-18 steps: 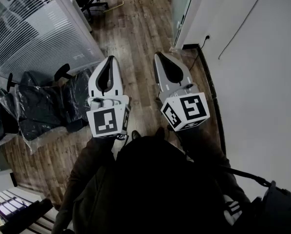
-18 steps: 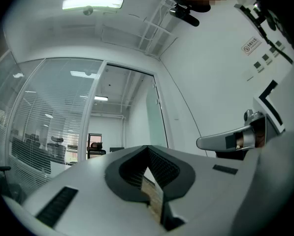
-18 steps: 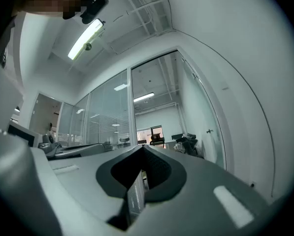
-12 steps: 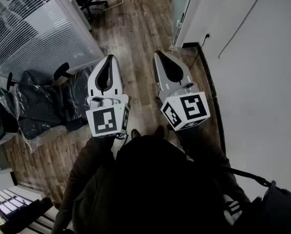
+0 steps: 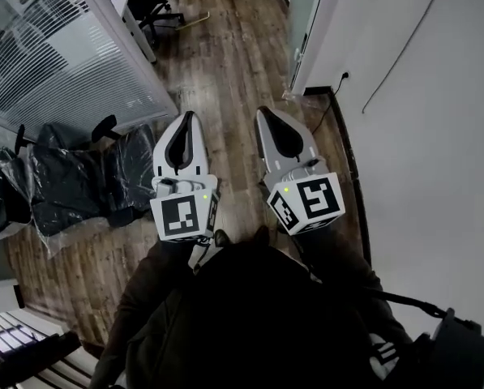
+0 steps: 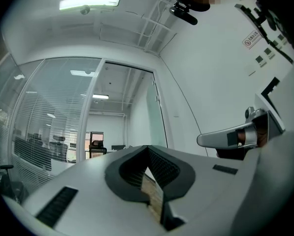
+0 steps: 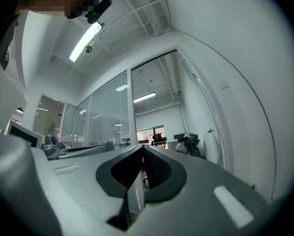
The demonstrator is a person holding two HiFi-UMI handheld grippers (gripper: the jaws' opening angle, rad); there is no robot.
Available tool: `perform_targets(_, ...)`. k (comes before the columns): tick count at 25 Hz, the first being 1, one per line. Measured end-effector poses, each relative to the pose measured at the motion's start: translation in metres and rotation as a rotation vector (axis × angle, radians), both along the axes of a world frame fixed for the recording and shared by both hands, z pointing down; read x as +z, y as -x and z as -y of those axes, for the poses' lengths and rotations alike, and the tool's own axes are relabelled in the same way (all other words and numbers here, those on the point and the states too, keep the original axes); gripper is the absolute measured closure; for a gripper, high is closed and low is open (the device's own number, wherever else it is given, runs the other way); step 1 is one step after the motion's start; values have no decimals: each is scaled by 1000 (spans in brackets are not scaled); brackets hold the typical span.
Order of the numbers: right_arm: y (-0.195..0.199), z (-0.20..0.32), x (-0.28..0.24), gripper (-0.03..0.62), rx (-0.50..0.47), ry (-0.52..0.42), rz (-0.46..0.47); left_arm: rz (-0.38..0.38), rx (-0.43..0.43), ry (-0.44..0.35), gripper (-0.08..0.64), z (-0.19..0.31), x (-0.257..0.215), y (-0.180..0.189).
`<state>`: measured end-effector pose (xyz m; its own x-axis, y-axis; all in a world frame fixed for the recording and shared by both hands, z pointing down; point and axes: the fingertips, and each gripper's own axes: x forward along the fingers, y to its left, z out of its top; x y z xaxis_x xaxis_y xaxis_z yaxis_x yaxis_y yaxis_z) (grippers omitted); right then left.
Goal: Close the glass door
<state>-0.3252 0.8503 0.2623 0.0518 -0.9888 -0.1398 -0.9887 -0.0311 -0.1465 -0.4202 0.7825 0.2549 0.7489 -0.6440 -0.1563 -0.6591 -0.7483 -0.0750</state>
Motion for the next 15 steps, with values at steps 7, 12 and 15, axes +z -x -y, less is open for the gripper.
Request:
perform_targets(7, -12, 14, -2, 589, -25, -3, -13, 5, -38, -14, 563, 13, -3, -6)
perform_targets(12, -16, 55, 6, 589, -39, 14, -19, 0, -55, 3, 563, 55, 4, -8)
perform_targets(15, -25, 95, 8, 590, -41, 27, -30, -4, -43, 15, 563, 96, 8, -20)
